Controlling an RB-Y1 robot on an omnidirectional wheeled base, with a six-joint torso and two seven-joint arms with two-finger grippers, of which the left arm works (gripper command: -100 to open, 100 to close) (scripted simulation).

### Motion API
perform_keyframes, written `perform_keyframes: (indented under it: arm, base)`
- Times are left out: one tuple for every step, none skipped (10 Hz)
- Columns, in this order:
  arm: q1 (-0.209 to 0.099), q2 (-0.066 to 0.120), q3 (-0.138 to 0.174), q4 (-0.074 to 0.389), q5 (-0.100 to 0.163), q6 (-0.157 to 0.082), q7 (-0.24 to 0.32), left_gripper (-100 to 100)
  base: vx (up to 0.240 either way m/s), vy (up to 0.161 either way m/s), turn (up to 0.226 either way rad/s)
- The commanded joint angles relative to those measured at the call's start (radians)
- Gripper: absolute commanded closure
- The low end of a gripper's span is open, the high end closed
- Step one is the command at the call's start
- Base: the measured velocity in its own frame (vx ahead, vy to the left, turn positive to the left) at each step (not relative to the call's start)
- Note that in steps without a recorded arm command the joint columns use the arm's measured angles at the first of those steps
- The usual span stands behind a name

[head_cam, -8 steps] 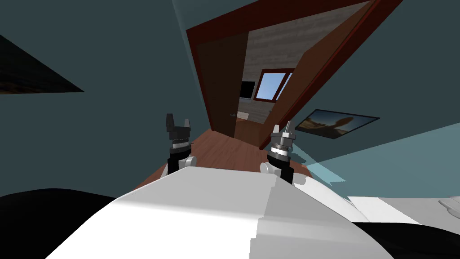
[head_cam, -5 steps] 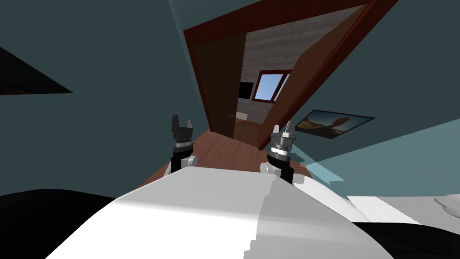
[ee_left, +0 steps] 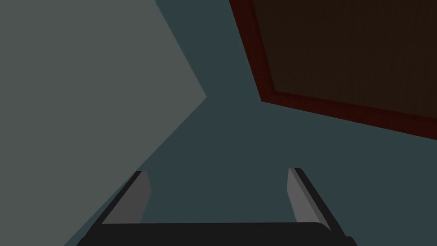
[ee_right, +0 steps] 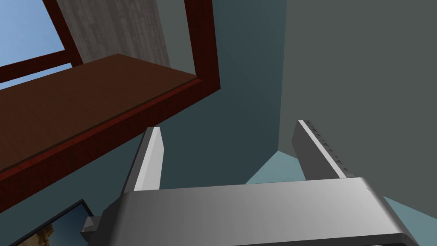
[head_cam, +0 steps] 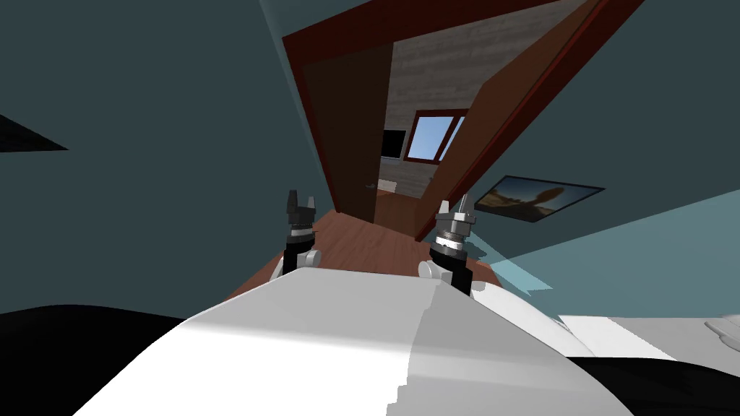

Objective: Push the door open

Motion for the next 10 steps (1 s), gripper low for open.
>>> perform_keyframes:
  arm:
    - [-0.017, 0.01, -0.002, 0.047, 0.005, -0.008, 0.004, -100]
    - [-0.026, 0.015, -0.004, 0.071, 0.008, -0.012, 0.005, -100]
    - [-0.036, 0.02, -0.006, 0.096, 0.01, -0.016, 0.006, -100]
    - [-0.045, 0.024, -0.008, 0.12, 0.012, -0.019, 0.007, -100]
    - [-0.056, 0.029, -0.01, 0.148, 0.015, -0.024, 0.008, -100]
    - [-0.067, 0.034, -0.012, 0.176, 0.017, -0.028, 0.01, -100]
    - [-0.077, 0.039, -0.014, 0.204, 0.02, -0.032, 0.011, -100]
    - [-0.088, 0.043, -0.016, 0.232, 0.023, -0.037, 0.012, -100]
    - [-0.099, 0.048, -0.018, 0.261, 0.025, -0.041, 0.014, -100]
    - [-0.111, 0.053, -0.02, 0.292, 0.028, -0.046, 0.015, -100]
  base:
    - [0.131, -0.005, -0.086]
    - [0.101, -0.016, -0.062]
    - [0.081, -0.005, -0.051]
    - [0.092, 0.002, -0.066]
    - [0.087, -0.002, -0.073]
    - [0.088, 0.001, -0.061]
    - [0.091, 0.004, -0.067]
    - [0.104, -0.001, -0.069]
    - [0.097, 0.011, -0.065]
    - [0.113, 0.008, -0.079]
